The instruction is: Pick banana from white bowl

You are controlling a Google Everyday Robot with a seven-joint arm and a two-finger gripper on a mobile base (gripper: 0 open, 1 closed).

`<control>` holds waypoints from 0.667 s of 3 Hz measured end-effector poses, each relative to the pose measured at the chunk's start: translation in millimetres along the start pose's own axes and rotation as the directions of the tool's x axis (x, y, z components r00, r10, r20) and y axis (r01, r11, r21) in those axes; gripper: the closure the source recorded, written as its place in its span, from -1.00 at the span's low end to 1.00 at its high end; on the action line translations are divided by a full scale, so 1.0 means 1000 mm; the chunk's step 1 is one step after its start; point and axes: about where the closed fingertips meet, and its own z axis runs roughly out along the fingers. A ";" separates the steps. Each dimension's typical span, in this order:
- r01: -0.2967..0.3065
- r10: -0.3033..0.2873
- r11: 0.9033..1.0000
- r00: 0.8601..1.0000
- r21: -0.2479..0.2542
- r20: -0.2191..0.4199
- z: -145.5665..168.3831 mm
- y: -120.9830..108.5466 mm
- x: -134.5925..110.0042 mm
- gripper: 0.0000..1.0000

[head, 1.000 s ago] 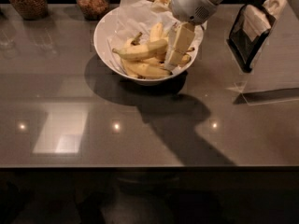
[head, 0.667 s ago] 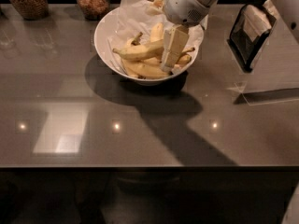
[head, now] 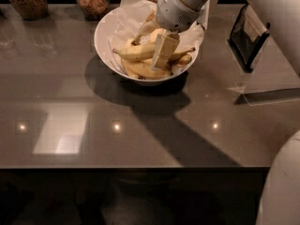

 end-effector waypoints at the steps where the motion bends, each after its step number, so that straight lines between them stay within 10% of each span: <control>1: 0.001 -0.001 1.000 1.000 -0.025 -0.017 0.006 0.002 0.003 0.03; 2: -0.003 0.002 0.999 1.000 -0.032 -0.024 0.006 0.003 0.004 0.50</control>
Offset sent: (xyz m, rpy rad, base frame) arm -0.0062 -0.0104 -0.0084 -0.0610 0.0411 0.0024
